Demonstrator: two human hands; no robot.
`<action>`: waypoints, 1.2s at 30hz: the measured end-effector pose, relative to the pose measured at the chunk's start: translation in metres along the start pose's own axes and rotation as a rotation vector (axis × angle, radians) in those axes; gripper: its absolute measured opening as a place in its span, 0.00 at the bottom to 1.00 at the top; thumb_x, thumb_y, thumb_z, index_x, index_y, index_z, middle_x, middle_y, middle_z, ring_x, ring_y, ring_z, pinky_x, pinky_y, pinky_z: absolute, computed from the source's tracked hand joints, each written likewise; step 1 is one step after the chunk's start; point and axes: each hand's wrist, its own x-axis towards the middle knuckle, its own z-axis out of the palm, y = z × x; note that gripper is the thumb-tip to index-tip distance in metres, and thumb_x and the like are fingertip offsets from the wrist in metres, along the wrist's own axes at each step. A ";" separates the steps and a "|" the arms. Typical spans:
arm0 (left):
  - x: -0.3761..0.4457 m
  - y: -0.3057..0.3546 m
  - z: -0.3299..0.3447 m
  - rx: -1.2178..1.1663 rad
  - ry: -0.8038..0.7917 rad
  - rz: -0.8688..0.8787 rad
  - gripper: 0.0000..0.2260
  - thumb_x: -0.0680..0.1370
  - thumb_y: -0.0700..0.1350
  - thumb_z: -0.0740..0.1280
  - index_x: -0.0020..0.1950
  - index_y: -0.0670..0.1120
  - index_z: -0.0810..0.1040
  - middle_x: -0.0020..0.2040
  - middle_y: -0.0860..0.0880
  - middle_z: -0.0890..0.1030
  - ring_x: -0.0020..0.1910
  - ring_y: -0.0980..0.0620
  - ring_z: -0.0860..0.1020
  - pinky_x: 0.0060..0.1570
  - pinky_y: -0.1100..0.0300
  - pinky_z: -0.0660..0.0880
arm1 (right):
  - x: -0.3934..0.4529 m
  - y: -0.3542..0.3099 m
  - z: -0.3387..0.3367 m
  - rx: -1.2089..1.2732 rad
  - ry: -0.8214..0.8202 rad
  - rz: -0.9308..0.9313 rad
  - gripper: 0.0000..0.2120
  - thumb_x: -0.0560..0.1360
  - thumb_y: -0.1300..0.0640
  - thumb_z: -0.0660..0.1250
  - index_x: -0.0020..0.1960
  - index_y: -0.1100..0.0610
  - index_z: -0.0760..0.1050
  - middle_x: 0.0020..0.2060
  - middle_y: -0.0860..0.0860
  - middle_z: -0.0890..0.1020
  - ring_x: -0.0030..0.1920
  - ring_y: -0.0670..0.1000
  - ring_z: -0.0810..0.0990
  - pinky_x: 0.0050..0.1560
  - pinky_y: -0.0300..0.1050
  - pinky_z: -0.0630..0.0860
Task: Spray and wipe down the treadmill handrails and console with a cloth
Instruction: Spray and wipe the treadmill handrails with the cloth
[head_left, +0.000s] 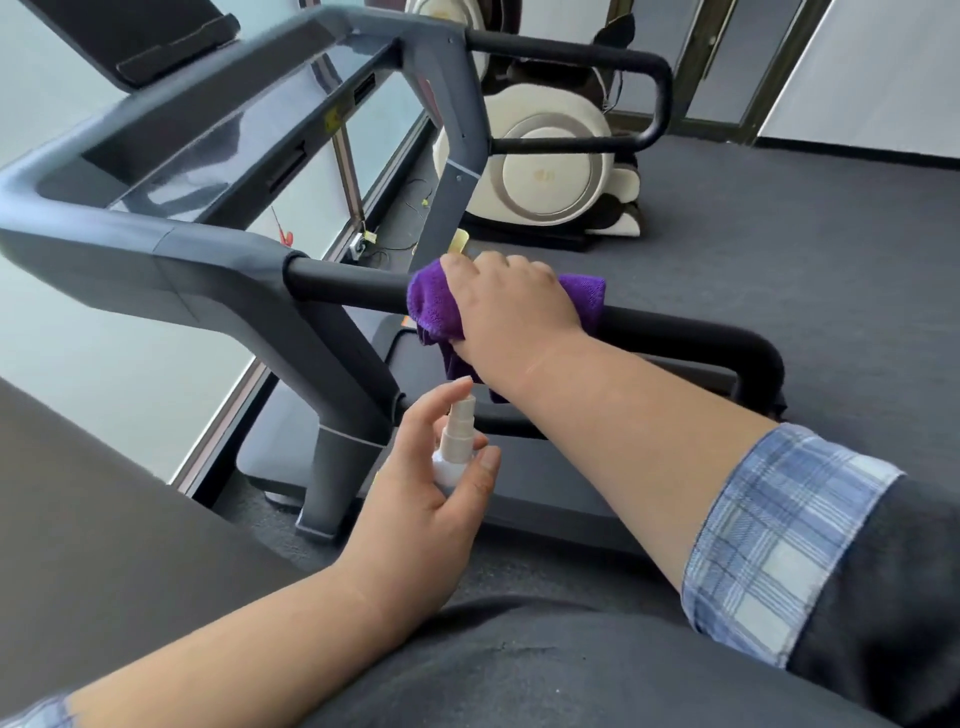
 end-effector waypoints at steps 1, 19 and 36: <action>0.000 0.002 0.005 0.001 0.008 -0.001 0.20 0.76 0.54 0.66 0.61 0.76 0.64 0.44 0.63 0.78 0.39 0.62 0.76 0.44 0.71 0.71 | -0.005 0.007 -0.001 0.000 -0.004 0.000 0.29 0.76 0.49 0.70 0.72 0.52 0.63 0.58 0.55 0.78 0.57 0.58 0.78 0.55 0.52 0.72; -0.009 0.067 0.178 0.017 -0.099 0.011 0.25 0.80 0.43 0.66 0.60 0.75 0.64 0.48 0.59 0.77 0.32 0.60 0.71 0.36 0.71 0.70 | -0.105 0.176 -0.011 0.115 -0.108 0.021 0.29 0.73 0.45 0.70 0.69 0.51 0.64 0.55 0.55 0.77 0.54 0.60 0.79 0.53 0.54 0.74; -0.024 0.077 0.245 0.077 0.092 -0.125 0.23 0.80 0.45 0.67 0.61 0.74 0.66 0.48 0.56 0.78 0.33 0.59 0.72 0.37 0.69 0.72 | -0.163 0.240 0.060 0.886 0.100 0.174 0.36 0.70 0.53 0.77 0.73 0.51 0.65 0.63 0.55 0.75 0.64 0.56 0.74 0.65 0.50 0.69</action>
